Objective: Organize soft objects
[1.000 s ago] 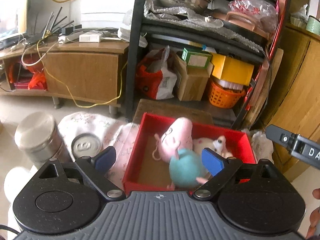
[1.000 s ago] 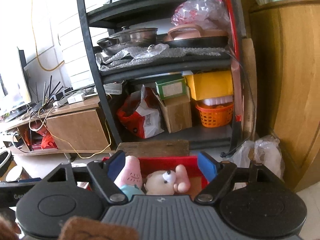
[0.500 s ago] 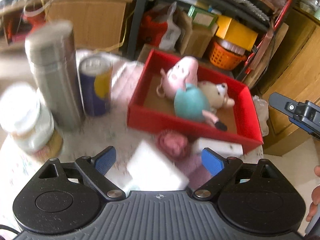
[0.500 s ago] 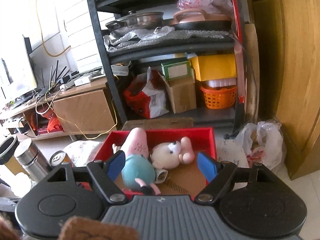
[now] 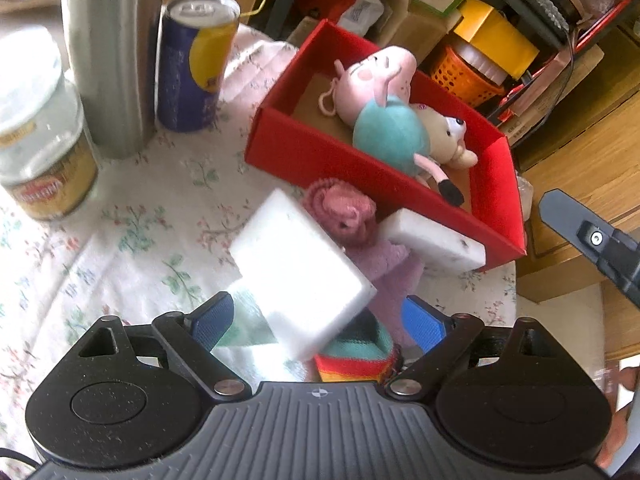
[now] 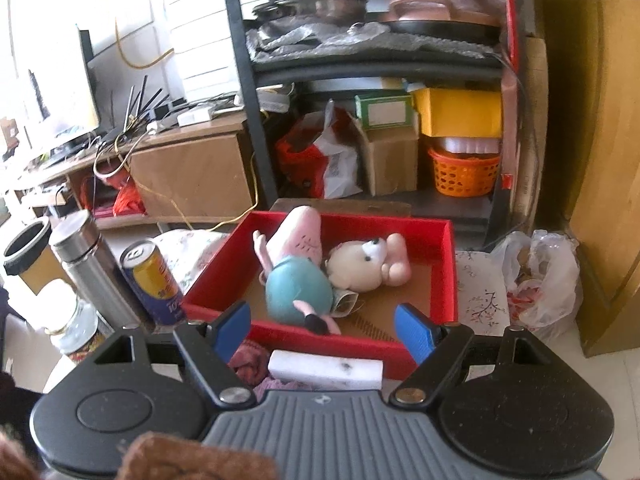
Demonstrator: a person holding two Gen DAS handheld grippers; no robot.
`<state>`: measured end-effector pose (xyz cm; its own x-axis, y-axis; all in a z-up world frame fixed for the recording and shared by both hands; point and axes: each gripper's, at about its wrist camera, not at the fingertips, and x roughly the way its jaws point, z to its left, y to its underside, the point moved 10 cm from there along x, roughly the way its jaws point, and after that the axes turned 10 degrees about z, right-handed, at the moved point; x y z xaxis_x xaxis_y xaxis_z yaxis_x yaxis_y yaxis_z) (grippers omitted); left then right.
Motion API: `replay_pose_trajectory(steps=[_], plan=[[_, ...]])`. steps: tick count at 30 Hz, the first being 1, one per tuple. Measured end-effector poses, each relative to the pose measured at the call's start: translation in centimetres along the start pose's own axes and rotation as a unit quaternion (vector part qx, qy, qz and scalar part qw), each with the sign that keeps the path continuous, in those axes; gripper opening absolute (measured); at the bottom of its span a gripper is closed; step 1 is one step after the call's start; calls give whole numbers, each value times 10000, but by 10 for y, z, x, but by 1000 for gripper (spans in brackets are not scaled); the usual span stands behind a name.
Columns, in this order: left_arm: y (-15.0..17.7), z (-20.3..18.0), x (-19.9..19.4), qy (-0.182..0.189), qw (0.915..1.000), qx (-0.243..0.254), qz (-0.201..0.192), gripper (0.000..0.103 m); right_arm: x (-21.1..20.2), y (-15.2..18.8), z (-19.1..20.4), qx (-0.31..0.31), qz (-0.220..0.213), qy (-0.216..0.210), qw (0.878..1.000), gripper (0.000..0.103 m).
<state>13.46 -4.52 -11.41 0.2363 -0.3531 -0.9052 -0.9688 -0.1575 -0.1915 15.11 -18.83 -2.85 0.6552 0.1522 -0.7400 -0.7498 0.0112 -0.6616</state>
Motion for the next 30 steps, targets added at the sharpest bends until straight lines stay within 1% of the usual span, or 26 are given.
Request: replay_pose_trajectory(steps=[3,5,7,10,13,16,17,18,19,24,27,30], plan=[[2,1,7,41,9999,-67,117,88,3,4,4,-169,143,-55,9997,52],[0,2,9,68,9998,-134,132,88,7,7,3,-216,235,-13,9995,52],[-3,3,12,232,9991,-309,165,88,9,8,0,-175,289,26,9994,52],[-8,4,16,575,9959,-656,222,88,8,7,-4,-101,270,1,9996,52],[-14,5,23,762,9925,-928,239,88,5,5,-5,-123,232,-5,9997,52],[-17,8,28,919,9881,-1199,273,78,7,7,-7,-152,272,11,9995,52],[-17,9,29,982,9863,-1294,283,74,8,8,-8,-161,304,23,9994,52],[-17,10,30,1026,9852,-1341,293,66,11,9,-9,-176,344,40,9992,52],[-17,12,29,1040,9847,-1370,283,62,12,10,-9,-193,378,56,9991,52],[-17,19,24,1259,9796,-1548,229,54,22,13,-6,-319,524,116,9980,52],[-16,23,19,1293,9792,-1551,196,51,27,14,-3,-421,596,114,9973,52],[-17,21,11,1372,9790,-1502,124,50,32,13,1,-553,640,80,9964,52]])
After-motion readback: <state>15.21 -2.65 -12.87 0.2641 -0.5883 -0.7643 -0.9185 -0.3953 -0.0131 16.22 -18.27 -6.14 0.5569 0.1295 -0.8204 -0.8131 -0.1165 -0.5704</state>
